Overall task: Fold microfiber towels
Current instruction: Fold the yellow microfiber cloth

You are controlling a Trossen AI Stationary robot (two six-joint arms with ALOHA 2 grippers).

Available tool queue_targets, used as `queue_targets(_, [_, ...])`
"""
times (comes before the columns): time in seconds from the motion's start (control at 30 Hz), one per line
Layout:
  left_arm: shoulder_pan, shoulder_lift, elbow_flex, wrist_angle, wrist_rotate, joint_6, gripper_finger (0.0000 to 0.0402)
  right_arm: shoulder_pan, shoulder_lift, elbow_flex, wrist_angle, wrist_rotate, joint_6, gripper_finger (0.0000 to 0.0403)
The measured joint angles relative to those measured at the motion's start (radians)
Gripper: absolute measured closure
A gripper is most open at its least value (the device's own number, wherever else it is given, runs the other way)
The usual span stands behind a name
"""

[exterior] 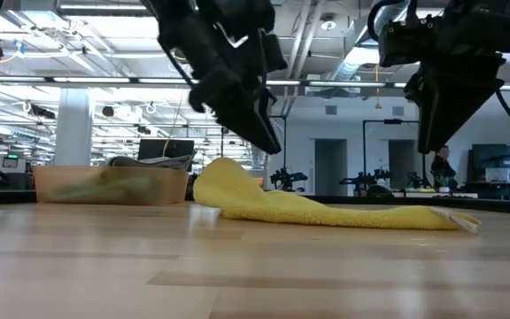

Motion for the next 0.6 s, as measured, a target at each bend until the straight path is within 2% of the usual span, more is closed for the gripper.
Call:
queue_targets(0.1, [0.056, 0.045, -0.001, 0.000, 0.072, 0.004, 0.0289, 0.000, 0.000, 0.000, 0.000, 0.000, 0.000, 0.0238])
queue_targets(0.27, [0.102, 0.104, -0.001, -0.013, 0.075, 0.011, 0.0290, 0.000, 0.000, 0.001, 0.000, 0.000, 0.000, 0.0241])
queue_targets(0.43, [0.123, 0.104, 0.004, -0.083, 0.076, 0.005, 0.0291, 0.000, 0.000, 0.002, -0.011, 0.000, 0.000, 0.0242])
queue_targets(0.5, [0.132, 0.093, 0.017, -0.156, 0.068, 0.000, 0.0291, 0.000, 0.000, 0.002, -0.011, 0.000, 0.000, 0.0242])
queue_targets(0.6, [0.140, 0.093, 0.036, -0.213, -0.003, 0.004, 0.0291, 0.000, 0.000, 0.002, -0.016, 0.000, 0.000, 0.0242])
